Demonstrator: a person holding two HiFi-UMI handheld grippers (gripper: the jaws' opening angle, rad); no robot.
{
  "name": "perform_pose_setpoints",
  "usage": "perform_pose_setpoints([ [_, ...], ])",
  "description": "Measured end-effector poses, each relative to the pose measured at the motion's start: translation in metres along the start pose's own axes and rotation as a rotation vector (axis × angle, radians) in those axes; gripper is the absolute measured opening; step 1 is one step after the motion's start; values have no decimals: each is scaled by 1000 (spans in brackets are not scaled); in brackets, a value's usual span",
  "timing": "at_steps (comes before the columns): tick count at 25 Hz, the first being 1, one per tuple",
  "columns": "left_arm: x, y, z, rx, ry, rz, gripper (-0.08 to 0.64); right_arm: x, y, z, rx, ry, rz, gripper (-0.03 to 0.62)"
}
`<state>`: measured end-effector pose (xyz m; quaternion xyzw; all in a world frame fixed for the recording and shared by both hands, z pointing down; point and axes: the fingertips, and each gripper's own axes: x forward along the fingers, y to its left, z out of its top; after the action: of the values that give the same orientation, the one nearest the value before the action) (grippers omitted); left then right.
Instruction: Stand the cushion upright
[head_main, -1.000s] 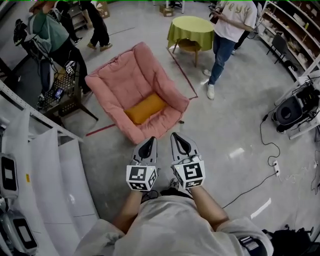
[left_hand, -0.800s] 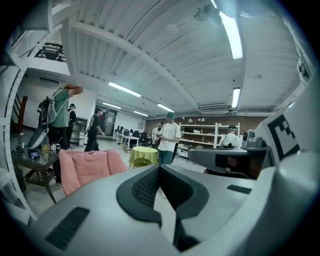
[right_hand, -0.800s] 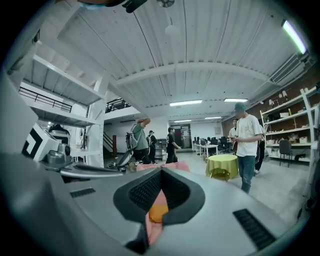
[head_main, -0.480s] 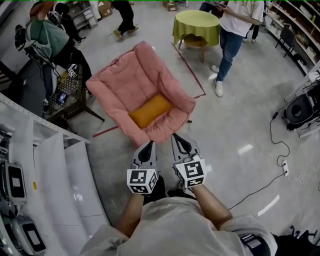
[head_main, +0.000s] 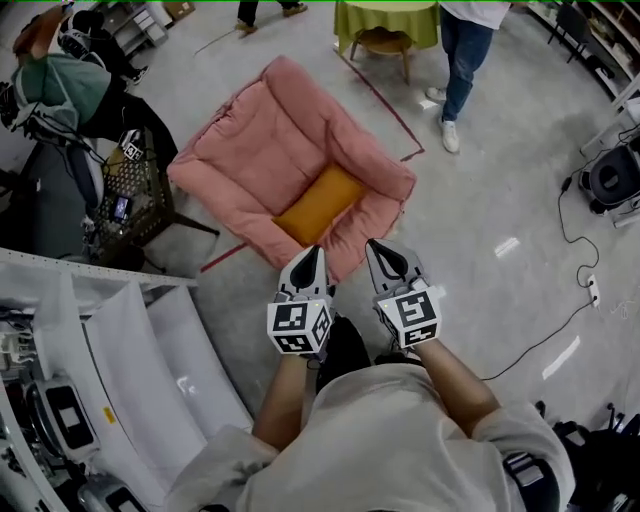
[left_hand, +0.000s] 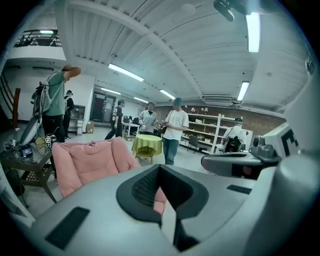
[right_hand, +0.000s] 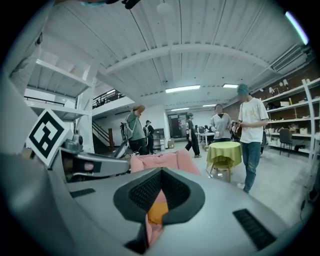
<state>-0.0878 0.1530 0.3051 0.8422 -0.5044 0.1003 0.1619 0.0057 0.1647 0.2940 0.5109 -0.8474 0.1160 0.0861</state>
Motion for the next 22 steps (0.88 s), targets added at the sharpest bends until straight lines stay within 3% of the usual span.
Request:
perform_pose_setpoints([
  [6,33,74,-4,20,100,-82,11,65,15,-25,74,91,-50,8],
  [11,69,121,-17,83,197,-122,11,108,14,-36,87,135,-87,8],
  [17,120,141,-43,88,323,-233,11,141,-6,-75,155,228,-116,8],
  [22,170,148,-81,159,476,-317,11,174,-43,-114,232,283,-90,8],
])
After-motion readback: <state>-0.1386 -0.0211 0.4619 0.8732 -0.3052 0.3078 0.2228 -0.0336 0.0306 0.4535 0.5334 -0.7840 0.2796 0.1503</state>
